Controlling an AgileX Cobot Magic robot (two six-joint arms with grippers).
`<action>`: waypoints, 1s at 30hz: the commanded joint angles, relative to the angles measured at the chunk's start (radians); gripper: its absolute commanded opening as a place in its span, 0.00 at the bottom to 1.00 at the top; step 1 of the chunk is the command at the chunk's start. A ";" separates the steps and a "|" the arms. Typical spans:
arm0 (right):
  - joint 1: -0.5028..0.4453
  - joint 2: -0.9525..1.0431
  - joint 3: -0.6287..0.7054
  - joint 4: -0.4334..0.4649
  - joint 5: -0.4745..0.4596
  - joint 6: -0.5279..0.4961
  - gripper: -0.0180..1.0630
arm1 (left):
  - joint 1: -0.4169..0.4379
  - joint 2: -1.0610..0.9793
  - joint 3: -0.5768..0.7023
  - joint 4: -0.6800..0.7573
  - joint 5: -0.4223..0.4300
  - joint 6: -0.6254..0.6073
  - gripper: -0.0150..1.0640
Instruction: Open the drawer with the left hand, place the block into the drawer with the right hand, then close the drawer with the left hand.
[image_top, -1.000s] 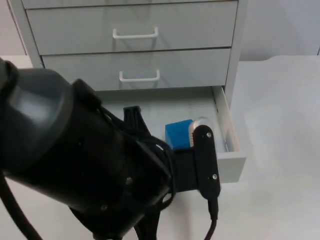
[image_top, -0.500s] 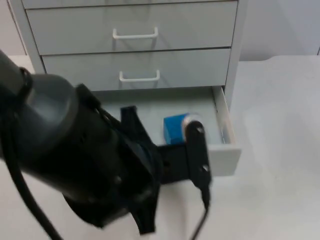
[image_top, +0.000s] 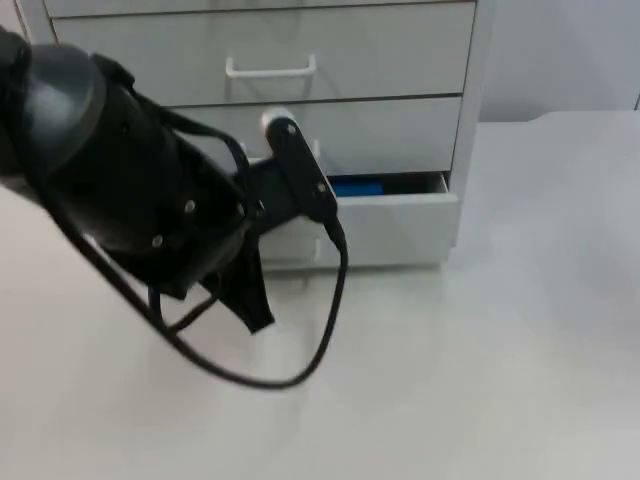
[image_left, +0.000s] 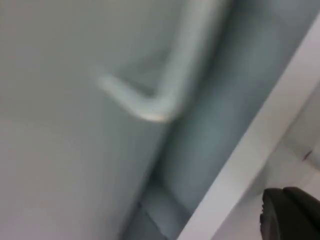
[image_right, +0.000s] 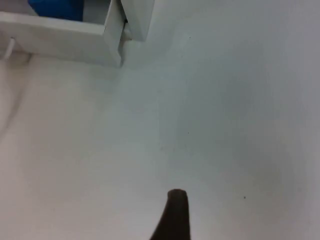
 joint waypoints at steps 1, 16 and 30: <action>-0.007 -0.010 0.004 -0.006 -0.008 -0.008 0.66 | 0.033 0.016 -0.042 0.016 0.045 -0.017 0.01; -0.007 -0.010 0.004 -0.004 -0.012 -0.008 0.66 | 0.112 0.074 -0.133 0.016 0.069 -0.017 0.01; -0.007 -0.018 0.004 -0.004 -0.006 -0.012 0.66 | -0.093 -0.200 -0.013 -0.623 0.086 0.299 0.01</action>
